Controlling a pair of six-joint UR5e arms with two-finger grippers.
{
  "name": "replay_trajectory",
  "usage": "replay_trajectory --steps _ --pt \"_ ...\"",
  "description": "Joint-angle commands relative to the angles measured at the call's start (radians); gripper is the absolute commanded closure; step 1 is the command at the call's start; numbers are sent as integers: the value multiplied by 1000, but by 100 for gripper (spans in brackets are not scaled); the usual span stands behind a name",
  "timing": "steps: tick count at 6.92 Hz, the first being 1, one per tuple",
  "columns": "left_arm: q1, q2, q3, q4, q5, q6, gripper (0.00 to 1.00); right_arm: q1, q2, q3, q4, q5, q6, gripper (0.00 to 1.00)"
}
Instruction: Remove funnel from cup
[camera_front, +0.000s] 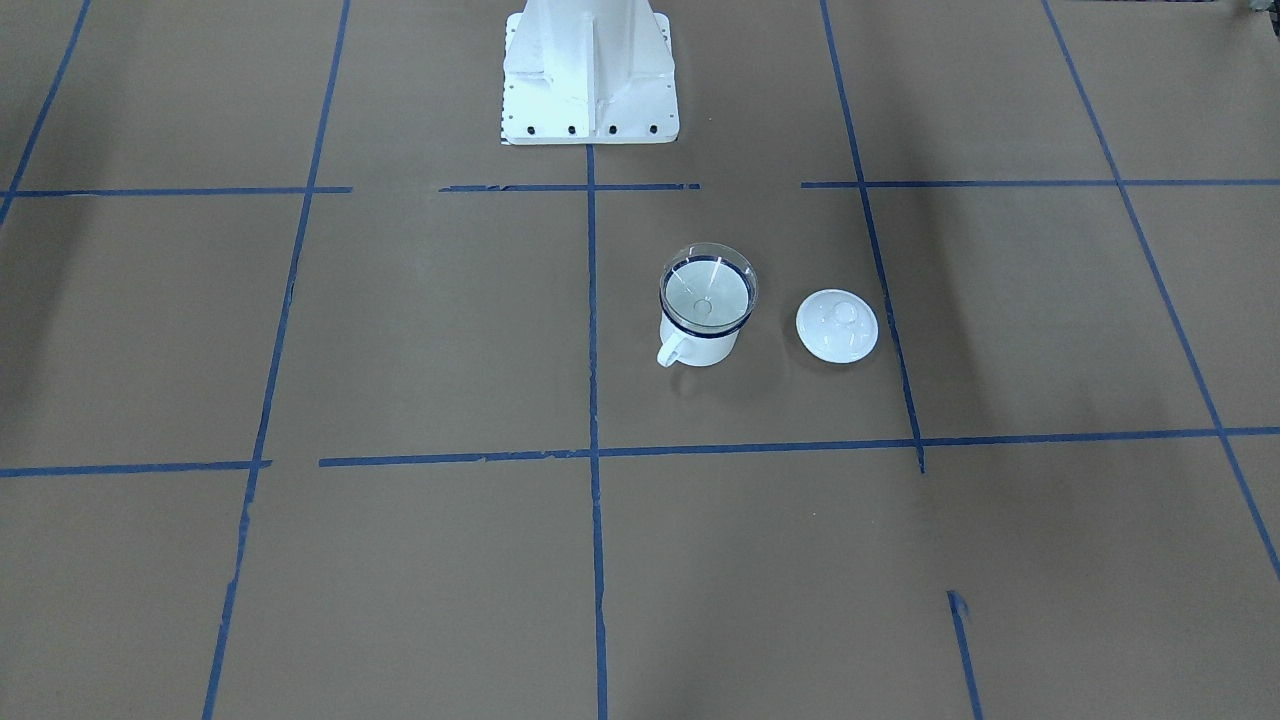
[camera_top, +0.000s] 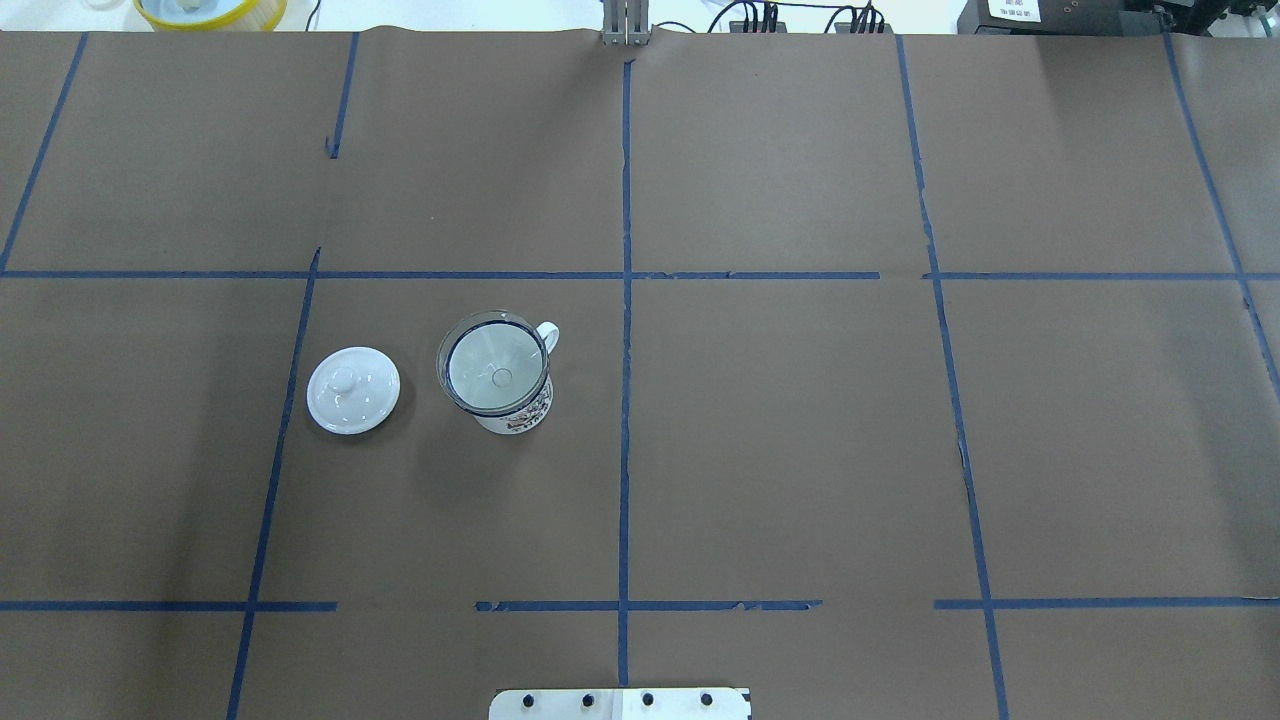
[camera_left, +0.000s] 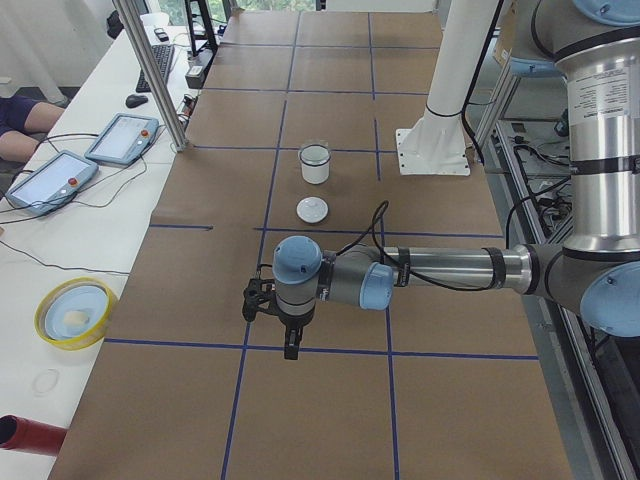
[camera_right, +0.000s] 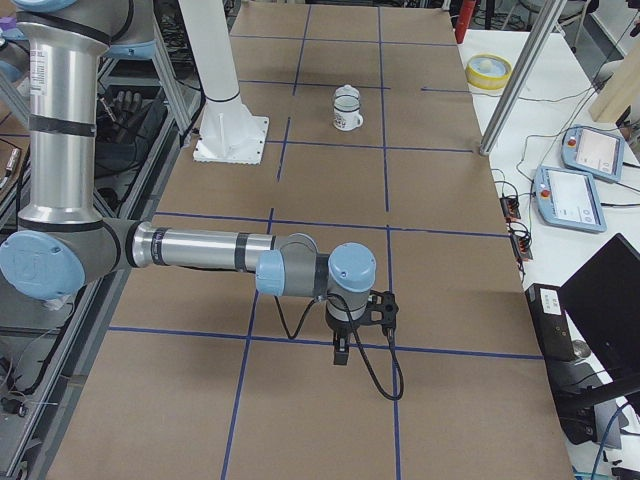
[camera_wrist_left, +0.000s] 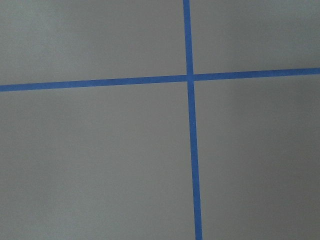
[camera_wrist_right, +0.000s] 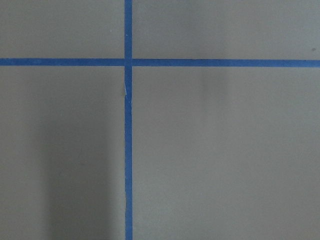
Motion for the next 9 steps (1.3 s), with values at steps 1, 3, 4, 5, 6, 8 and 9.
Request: replay_trajectory --steps 1,3,4,5,6,8,9 --pt "1 1 -3 -2 0 0 0 0 0 0 0 0 0 0" --pt "-2 1 -2 -2 0 0 0 0 0 0 0 0 0 0" --pt "-31 -2 0 -2 0 0 0 0 0 0 0 0 0 0" --pt "-33 -4 0 -2 0 0 0 0 0 0 0 0 0 0" --pt "-33 -4 2 -3 1 0 0 0 0 0 0 0 0 0" --pt "-34 -8 8 -3 1 0 0 0 0 0 0 0 0 0" --pt "-34 -10 8 -3 1 0 0 0 0 0 0 0 0 0"
